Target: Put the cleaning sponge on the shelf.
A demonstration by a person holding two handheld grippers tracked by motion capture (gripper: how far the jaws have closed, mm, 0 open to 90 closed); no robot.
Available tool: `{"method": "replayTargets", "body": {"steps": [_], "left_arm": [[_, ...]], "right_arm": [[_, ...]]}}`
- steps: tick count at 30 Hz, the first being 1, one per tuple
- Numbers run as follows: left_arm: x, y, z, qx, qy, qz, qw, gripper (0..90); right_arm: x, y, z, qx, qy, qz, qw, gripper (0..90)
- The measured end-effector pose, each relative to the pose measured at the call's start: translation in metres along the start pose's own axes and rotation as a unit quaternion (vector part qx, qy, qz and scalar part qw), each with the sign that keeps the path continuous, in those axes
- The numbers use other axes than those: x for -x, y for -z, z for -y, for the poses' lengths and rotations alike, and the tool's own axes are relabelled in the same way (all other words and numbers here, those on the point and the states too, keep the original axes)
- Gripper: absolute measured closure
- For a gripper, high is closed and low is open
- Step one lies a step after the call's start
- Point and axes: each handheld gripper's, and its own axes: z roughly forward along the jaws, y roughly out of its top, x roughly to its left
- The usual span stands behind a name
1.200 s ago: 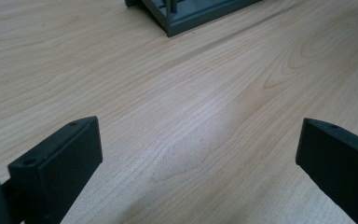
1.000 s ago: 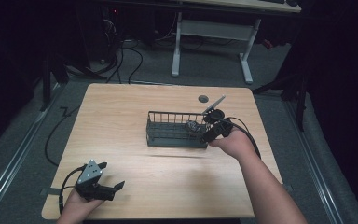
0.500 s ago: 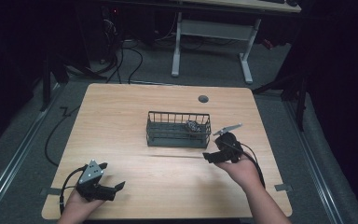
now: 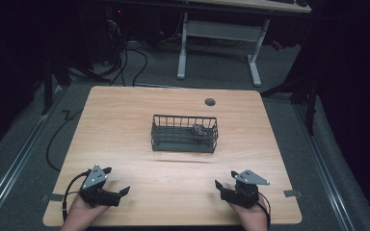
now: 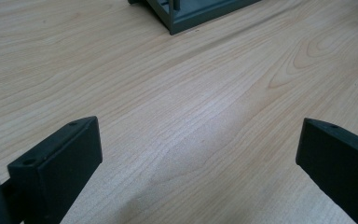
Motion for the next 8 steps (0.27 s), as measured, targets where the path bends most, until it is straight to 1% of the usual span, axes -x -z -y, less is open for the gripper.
{"method": "replayTargets", "body": {"steps": [1,2,3,4,5,7,8], "left_arm": [[-0.0003,-0.0005,0.0000,0.001,0.004,-0.001,1.0000,0.8],[-0.0005,-0.0010,-0.0001,0.002,0.007,-0.003,1.0000,0.8],[-0.0006,-0.0011,-0.0003,0.001,0.008,-0.005,1.0000,0.8],[-0.0002,-0.0010,-0.0008,0.003,0.009,-0.008,0.9999,0.7],[0.0002,-0.0008,-0.0014,0.004,0.009,-0.009,0.9999,0.7],[0.0011,-0.0001,-0.0019,0.005,0.005,-0.012,0.9999,0.7],[0.0011,-0.0001,-0.0019,0.005,0.005,-0.012,0.9999,0.7]], "right_arm": [[-0.0045,0.0022,0.0009,0.000,0.026,0.007,0.9996,20.3],[-0.0045,0.0022,0.0009,0.000,0.026,0.007,0.9996,20.3],[-0.0059,0.0014,0.0025,-0.001,0.036,0.011,0.9993,20.3],[-0.0063,0.0002,0.0033,-0.005,0.039,0.012,0.9992,20.3],[-0.0062,-0.0016,0.0039,-0.006,0.039,0.008,0.9992,20.3],[-0.0047,-0.0037,0.0035,0.000,0.029,-0.005,0.9996,20.1],[-0.0047,-0.0037,0.0035,0.000,0.029,-0.005,0.9996,20.1]]}}
